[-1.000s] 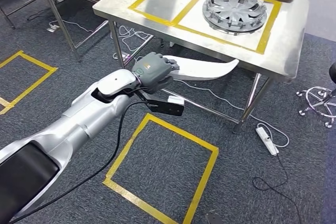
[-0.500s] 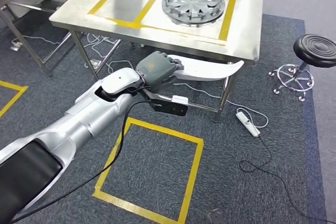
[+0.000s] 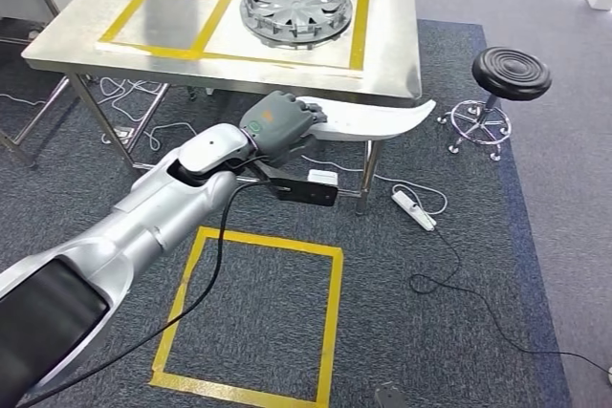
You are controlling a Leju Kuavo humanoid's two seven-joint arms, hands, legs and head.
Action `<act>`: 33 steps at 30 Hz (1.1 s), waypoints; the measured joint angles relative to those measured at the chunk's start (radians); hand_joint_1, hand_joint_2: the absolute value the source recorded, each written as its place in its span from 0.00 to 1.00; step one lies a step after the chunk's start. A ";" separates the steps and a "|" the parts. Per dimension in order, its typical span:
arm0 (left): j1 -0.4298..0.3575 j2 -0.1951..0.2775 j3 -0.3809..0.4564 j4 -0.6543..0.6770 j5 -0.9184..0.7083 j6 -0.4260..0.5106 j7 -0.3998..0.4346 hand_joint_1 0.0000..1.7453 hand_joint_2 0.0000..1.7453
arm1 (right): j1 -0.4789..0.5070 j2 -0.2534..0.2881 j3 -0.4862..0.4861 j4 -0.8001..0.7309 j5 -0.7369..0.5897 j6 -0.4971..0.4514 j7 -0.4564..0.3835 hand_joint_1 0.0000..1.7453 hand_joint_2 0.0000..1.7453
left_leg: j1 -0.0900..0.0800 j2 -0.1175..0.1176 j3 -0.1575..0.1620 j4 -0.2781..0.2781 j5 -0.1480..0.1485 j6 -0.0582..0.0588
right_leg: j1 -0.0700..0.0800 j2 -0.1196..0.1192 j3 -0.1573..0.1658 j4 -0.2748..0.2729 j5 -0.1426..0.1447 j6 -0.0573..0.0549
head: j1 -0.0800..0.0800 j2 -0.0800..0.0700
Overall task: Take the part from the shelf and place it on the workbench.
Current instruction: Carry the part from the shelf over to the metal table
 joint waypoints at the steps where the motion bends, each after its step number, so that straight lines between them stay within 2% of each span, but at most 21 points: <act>1: 0.000 -0.001 0.000 0.000 0.001 0.000 0.001 1.00 1.00 | -0.002 0.000 0.000 0.000 0.001 -0.001 0.000 0.00 1.00 | 0.000 0.004 0.000 -0.001 0.001 0.005 | 0.001 -0.026 -0.019 0.044 -0.026 0.004 | 0.003 0.000; 2: 0.001 -0.001 0.001 0.000 0.002 -0.001 0.002 1.00 1.00 | -0.004 0.000 0.000 0.000 0.001 -0.001 0.000 0.00 1.00 | 0.000 0.007 0.000 -0.001 0.001 0.007 | 0.002 -0.047 -0.045 0.105 -0.058 0.007 | 0.006 0.000; 3: 0.003 0.000 0.001 0.001 0.002 -0.002 0.002 1.00 1.00 | -0.007 0.000 0.000 0.000 0.001 -0.001 0.000 0.00 1.00 | -0.001 0.012 0.000 0.000 0.001 0.009 | 0.001 -0.057 -0.073 0.170 -0.087 0.009 | 0.007 0.000; 4: 0.005 0.001 0.001 0.002 0.003 -0.003 0.002 1.00 1.00 | -0.009 0.000 0.000 0.000 0.001 -0.001 0.000 0.00 1.00 | -0.001 0.017 0.000 0.000 0.001 0.009 | 0.001 -0.061 -0.094 0.218 -0.104 0.010 | 0.007 0.000; 5: 0.007 0.001 0.001 0.003 0.004 -0.004 0.003 1.00 1.00 | -0.010 0.000 0.000 0.000 0.002 -0.001 -0.001 0.00 1.00 | -0.001 0.022 0.000 0.000 0.000 0.009 | 0.000 -0.063 -0.099 0.236 -0.105 0.010 | 0.007 0.000; 6: 0.009 0.001 0.001 0.003 0.005 -0.006 0.003 1.00 1.00 | -0.010 0.000 0.000 0.000 0.002 -0.001 -0.001 0.00 1.00 | 0.000 0.025 0.001 0.000 0.000 0.008 | 0.000 -0.064 -0.087 0.217 -0.088 0.010 | 0.007 0.000; 8: 0.008 0.000 0.001 0.004 0.003 -0.010 0.004 1.00 1.00 | -0.006 0.000 0.000 0.000 0.003 -0.001 0.000 0.00 1.00 | 0.000 0.029 0.002 0.000 -0.002 0.004 | 0.000 -0.070 -0.022 0.100 -0.035 0.008 | 0.007 0.000; 9: 0.007 0.001 0.001 0.004 0.000 -0.012 0.007 1.00 1.00 | -0.005 0.000 0.000 0.000 0.003 -0.001 0.001 0.00 1.00 | -0.002 0.030 0.002 0.002 -0.004 -0.001 | 0.001 -0.073 0.010 0.042 -0.019 0.006 | 0.007 0.000; 11: 0.005 0.001 0.000 0.004 -0.010 -0.013 0.016 1.00 1.00 | -0.003 0.001 0.000 0.000 0.004 -0.002 0.002 0.00 1.00 | -0.007 0.033 0.000 0.001 -0.004 -0.011 | 0.002 -0.076 0.041 -0.018 -0.010 -0.002 | 0.005 0.000; 12: 0.004 0.001 0.000 0.005 -0.014 -0.013 0.021 1.00 1.00 | -0.003 0.002 0.000 0.000 0.004 -0.002 0.002 0.00 1.00 | -0.009 0.034 -0.001 0.000 -0.001 -0.010 | 0.002 -0.073 0.043 -0.022 -0.009 -0.004 | 0.004 0.000; 15: 0.001 0.001 0.000 0.007 -0.023 -0.008 0.032 1.00 1.00 | 0.001 0.003 0.000 0.000 0.005 -0.002 0.002 0.00 1.00 | -0.010 0.037 0.003 -0.007 0.005 0.008 | 0.001 -0.065 0.040 -0.024 -0.005 -0.006 | 0.002 0.000; 16: 0.000 0.001 0.000 0.007 -0.025 -0.007 0.035 1.00 1.00 | 0.001 0.003 0.000 0.000 0.005 -0.002 0.002 0.00 1.00 | -0.010 0.038 0.005 -0.010 0.005 0.009 | 0.001 -0.063 0.040 -0.024 -0.005 -0.007 | 0.001 0.000; 18: -0.002 0.001 0.000 0.008 -0.027 -0.006 0.037 1.00 1.00 | 0.002 0.003 0.000 0.000 0.006 -0.002 0.002 0.00 1.00 | -0.010 0.040 0.008 -0.017 0.008 0.004 | 0.002 -0.061 0.039 -0.024 -0.005 -0.013 | 0.002 0.000; 22: -0.003 0.000 0.000 0.009 -0.031 -0.006 0.037 1.00 1.00 | 0.002 0.003 0.000 0.000 0.007 -0.003 0.002 0.00 1.00 | -0.008 0.040 0.010 -0.026 0.012 -0.021 | 0.005 -0.062 0.037 -0.024 -0.005 -0.022 | 0.002 0.000; 24: -0.003 0.000 0.000 0.011 -0.032 -0.007 0.037 1.00 1.00 | 0.002 0.003 0.000 0.000 0.007 -0.004 0.002 0.00 1.00 | -0.008 0.040 0.009 -0.026 0.012 -0.028 | 0.004 -0.062 0.037 -0.025 -0.003 -0.024 | 0.002 0.000; 26: -0.005 0.000 0.000 0.012 -0.032 -0.008 0.038 1.00 1.00 | 0.002 0.004 0.000 0.000 0.008 -0.004 0.002 0.00 1.00 | -0.010 0.040 0.007 -0.026 0.011 -0.019 | 0.001 -0.062 0.039 -0.032 0.002 -0.018 | 0.002 0.000; 28: -0.009 -0.001 0.001 0.012 -0.033 -0.008 0.039 1.00 1.00 | 0.002 0.006 0.000 0.000 0.009 -0.005 0.002 0.00 1.00 | -0.010 0.042 0.017 -0.045 0.018 -0.005 | 0.000 -0.062 0.042 -0.041 0.006 -0.009 | 0.001 0.000; 30: -0.015 -0.004 0.001 0.012 -0.034 -0.008 0.041 1.00 1.00 | 0.002 0.006 0.000 0.000 0.010 -0.006 0.002 0.00 1.00 | -0.002 0.047 0.034 -0.072 0.033 -0.001 | 0.001 -0.063 0.025 -0.002 -0.019 0.000 | 0.003 0.000; 33: -0.015 -0.007 0.000 0.013 -0.034 -0.007 0.043 1.00 1.00 | 0.000 0.006 0.000 0.000 0.009 -0.006 0.000 0.00 1.00 | 0.005 0.050 0.041 -0.080 0.036 -0.004 | -0.008 -0.064 -0.054 0.166 -0.097 0.018 | 0.006 0.000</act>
